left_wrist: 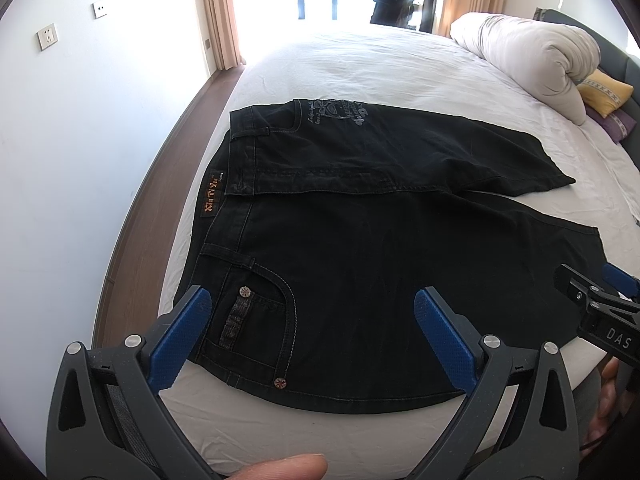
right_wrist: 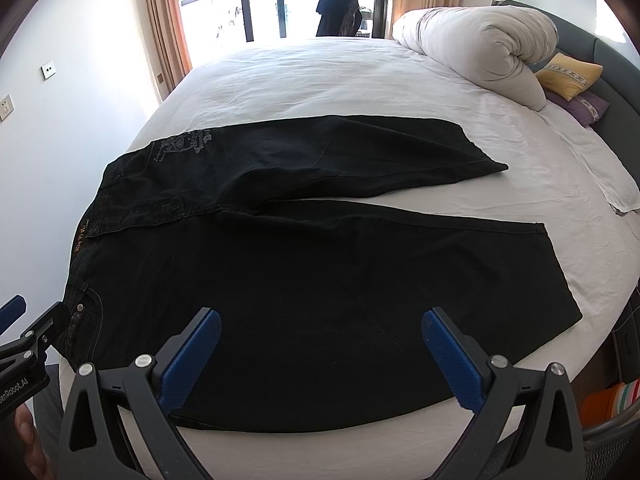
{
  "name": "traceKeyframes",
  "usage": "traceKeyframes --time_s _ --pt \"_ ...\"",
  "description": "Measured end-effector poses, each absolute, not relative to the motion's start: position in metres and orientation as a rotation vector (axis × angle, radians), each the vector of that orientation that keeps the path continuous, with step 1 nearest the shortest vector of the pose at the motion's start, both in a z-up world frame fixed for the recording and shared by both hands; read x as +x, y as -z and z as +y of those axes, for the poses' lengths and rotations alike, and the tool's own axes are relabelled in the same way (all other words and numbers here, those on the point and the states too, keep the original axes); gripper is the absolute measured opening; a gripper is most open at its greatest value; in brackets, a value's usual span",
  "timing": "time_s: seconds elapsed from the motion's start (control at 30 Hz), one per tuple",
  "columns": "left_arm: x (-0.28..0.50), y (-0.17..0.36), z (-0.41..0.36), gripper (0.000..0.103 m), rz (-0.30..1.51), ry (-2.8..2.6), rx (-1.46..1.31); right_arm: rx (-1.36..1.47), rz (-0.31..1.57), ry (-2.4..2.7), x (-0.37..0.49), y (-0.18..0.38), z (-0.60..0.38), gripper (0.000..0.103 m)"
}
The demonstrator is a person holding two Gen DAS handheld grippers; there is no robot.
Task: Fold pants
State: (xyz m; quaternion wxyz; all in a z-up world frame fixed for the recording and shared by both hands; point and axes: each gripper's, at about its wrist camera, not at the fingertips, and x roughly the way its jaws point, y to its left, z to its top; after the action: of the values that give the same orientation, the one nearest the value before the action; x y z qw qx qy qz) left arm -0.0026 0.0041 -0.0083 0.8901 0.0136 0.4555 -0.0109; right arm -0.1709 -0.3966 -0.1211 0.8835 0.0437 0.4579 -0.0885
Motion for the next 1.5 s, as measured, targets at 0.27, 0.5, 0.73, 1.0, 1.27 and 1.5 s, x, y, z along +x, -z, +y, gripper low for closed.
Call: traceKeyframes --time_s 0.27,0.5,0.73,1.0,1.27,1.5 --pt "-0.003 0.018 0.006 0.103 0.960 0.028 0.027 0.094 0.970 0.172 -0.169 0.125 -0.398 0.103" --pt "0.012 0.029 0.006 0.103 0.976 0.059 0.040 0.093 0.993 0.119 -0.161 0.134 -0.398 0.103" --pt "0.094 0.018 0.026 0.103 0.941 0.202 0.080 0.078 0.987 -0.100 -0.131 0.132 -0.407 0.103" --pt "0.264 0.033 0.035 0.103 1.037 0.328 0.322 -0.024 0.916 -0.358 -0.058 0.108 -0.426 0.099" --pt "0.389 0.080 0.059 0.103 1.229 0.431 0.340 -0.112 0.962 -0.548 0.015 0.123 -0.441 0.084" --pt "0.411 0.111 0.046 0.081 1.303 0.543 0.403 -0.119 1.009 -0.611 0.061 0.147 -0.444 0.078"
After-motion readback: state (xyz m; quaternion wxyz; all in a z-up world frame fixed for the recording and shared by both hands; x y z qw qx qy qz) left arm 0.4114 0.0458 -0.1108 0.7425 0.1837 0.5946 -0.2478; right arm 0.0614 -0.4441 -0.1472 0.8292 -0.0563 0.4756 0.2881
